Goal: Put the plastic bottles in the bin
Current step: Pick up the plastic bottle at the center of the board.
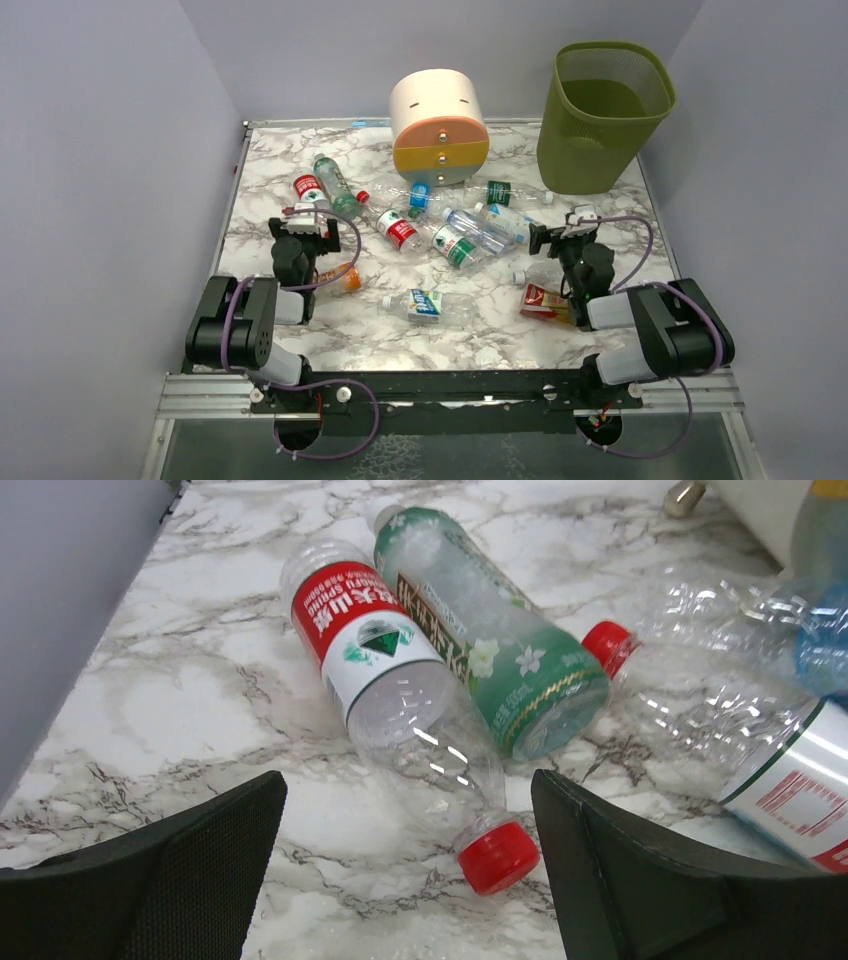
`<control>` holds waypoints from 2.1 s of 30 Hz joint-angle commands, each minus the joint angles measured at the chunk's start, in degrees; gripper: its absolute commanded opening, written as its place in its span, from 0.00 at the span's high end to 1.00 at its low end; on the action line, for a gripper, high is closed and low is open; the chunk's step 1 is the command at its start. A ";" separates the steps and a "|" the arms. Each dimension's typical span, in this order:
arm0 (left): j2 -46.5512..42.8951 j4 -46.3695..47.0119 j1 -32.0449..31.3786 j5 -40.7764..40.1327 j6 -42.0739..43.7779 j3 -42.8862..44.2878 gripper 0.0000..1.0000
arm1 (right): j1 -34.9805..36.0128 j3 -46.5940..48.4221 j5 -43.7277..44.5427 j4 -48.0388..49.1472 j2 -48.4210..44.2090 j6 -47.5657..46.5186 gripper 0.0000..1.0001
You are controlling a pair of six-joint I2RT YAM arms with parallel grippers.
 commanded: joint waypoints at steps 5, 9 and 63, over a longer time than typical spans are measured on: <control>-11.57 -19.88 -0.22 1.12 -6.69 5.93 0.01 | 0.24 4.97 -6.14 -18.66 -15.57 -1.79 0.01; -16.23 -26.88 -0.32 2.30 -10.43 7.89 0.01 | 0.24 8.15 -9.01 -27.10 -21.83 -1.54 0.00; -52.27 -86.15 -0.35 34.40 -38.88 24.87 0.01 | 0.23 49.69 -14.73 -97.46 -27.87 17.05 0.01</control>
